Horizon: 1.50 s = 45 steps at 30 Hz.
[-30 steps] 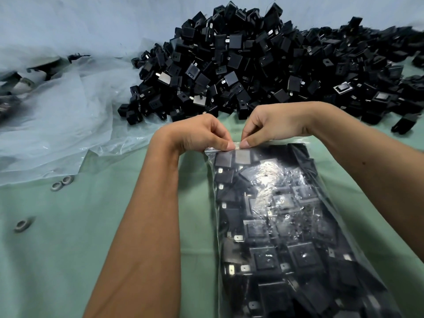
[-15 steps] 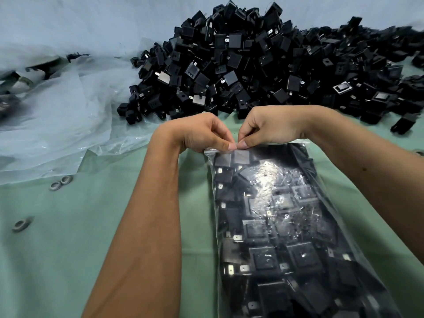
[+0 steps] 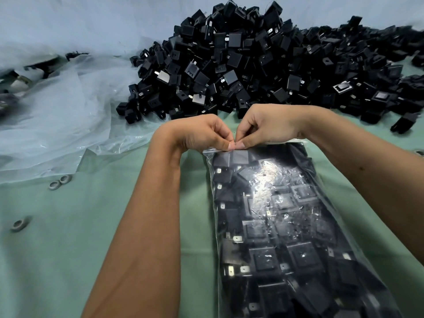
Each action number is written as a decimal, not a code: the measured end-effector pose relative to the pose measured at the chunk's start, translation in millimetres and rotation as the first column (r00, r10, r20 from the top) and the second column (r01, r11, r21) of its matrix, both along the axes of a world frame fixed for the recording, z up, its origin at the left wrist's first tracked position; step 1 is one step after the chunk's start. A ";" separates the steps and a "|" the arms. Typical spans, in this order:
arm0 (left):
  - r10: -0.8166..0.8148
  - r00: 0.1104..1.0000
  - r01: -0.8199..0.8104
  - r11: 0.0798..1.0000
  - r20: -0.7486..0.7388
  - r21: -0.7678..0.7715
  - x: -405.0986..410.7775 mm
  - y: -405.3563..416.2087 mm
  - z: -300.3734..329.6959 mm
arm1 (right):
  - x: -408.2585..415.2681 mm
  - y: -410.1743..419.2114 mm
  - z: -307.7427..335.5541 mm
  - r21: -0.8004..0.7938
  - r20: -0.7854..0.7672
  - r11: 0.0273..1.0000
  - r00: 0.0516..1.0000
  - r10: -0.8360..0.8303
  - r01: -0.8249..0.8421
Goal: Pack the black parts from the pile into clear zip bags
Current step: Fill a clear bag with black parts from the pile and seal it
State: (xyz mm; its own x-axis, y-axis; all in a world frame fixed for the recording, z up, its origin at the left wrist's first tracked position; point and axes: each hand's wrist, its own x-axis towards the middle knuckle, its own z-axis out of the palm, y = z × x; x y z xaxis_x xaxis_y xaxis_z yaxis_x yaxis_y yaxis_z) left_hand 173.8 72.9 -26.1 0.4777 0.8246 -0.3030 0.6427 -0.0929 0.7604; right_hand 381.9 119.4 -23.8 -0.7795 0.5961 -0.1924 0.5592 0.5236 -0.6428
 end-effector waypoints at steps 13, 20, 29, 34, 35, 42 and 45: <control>0.023 1.000 -0.023 1.000 0.018 -0.005 -2.0 -2.2 -2.1 | 8.7 2.1 -1.1 -0.012 0.051 1.000 0.998 -0.028 0.028; 0.047 0.998 -0.046 0.999 -0.034 0.025 8.4 2.8 0.9 | 27.7 2.1 -2.3 -0.122 -0.008 0.987 0.994 -0.106 0.104; -0.027 0.999 0.027 0.999 -0.019 0.028 12.8 6.0 -3.0 | 27.9 -4.8 -10.6 -0.038 -0.046 0.987 0.986 -0.159 0.157; -0.055 0.998 0.055 0.998 0.018 -0.003 9.2 4.4 -5.0 | 31.0 -4.5 -7.7 -0.059 -0.059 0.986 0.986 -0.158 0.154; -0.059 0.998 0.059 0.998 0.032 -0.012 7.1 4.3 -5.2 | 33.0 -4.5 -7.3 -0.060 -0.059 0.986 0.986 -0.158 0.155; -0.025 1.000 0.025 0.999 -0.014 0.036 17.3 7.3 -4.1 | 36.2 -6.2 -9.6 -0.112 -0.064 0.981 0.984 -0.168 0.160; -0.060 0.994 0.065 0.997 -0.093 0.052 22.2 9.7 -2.3 | 35.4 -5.1 -11.7 -0.094 -0.058 0.983 0.984 -0.166 0.160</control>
State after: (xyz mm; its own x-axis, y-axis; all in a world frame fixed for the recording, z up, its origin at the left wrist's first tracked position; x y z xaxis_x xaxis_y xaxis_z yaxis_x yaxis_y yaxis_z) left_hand 196.0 82.6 -28.4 0.5013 0.8106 -0.3028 0.7007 -0.1749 0.6917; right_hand 417.2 114.3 -35.4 -0.6857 0.6992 -0.2023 0.5879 0.3682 -0.7203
